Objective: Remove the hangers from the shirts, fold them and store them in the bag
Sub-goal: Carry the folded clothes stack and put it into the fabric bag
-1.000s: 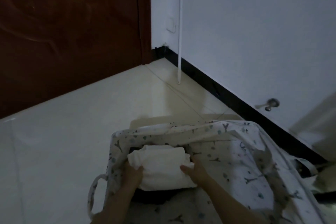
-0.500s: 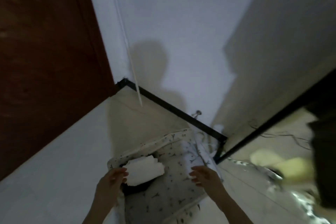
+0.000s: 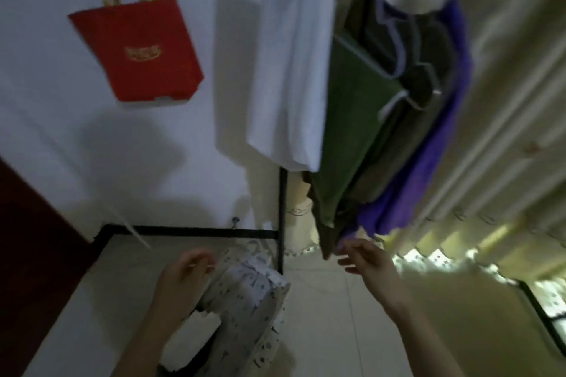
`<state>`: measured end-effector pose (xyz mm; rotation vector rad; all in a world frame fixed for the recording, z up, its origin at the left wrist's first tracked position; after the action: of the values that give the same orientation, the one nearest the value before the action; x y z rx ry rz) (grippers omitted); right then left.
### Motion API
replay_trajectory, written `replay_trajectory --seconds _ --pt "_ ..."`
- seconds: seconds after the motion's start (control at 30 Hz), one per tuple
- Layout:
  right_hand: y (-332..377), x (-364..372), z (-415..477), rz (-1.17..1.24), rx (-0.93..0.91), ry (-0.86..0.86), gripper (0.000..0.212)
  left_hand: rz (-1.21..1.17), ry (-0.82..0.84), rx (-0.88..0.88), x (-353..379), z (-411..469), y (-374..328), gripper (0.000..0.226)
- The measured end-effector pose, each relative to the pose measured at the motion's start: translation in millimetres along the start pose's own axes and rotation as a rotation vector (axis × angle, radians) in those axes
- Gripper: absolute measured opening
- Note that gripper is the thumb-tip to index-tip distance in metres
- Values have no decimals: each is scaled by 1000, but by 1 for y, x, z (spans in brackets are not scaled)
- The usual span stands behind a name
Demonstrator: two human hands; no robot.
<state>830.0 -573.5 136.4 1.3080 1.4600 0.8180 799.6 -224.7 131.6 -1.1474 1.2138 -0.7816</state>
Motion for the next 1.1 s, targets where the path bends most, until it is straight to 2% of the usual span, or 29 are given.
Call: replay_trajectory --seconds 0.1,0.27,0.47,0.63,0.87,1.1 --pt "-13 -69 -30 98 11 -120 17 -14 148 89 69 -8 -35 16" --pt "-71 -196 -103 162 97 -336 17 -64 398 132 214 -47 -71 15" --pt "-159 -358 -232 210 231 -615 16 -43 725 122 403 -142 -98 16" --pt "-219 -464 -344 296 309 -899 17 8 966 150 542 -231 -124 17" --pt "-279 -524 -450 445 398 -1215 17 70 1373 218 673 -359 -162 23" --pt "-322 -545 -516 609 482 -1429 16 188 1584 265 780 -423 -177 15"
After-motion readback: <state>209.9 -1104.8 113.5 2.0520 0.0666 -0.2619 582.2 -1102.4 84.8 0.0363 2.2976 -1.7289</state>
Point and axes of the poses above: each hand's wrist, its own z-axis towards the middle knuckle, its own x-axis out of the palm, y = z × x, the point moved 6 cm from there along z, towards the middle knuckle, and after that the axes turned 7 degrees about x, right-handed, at the moved point
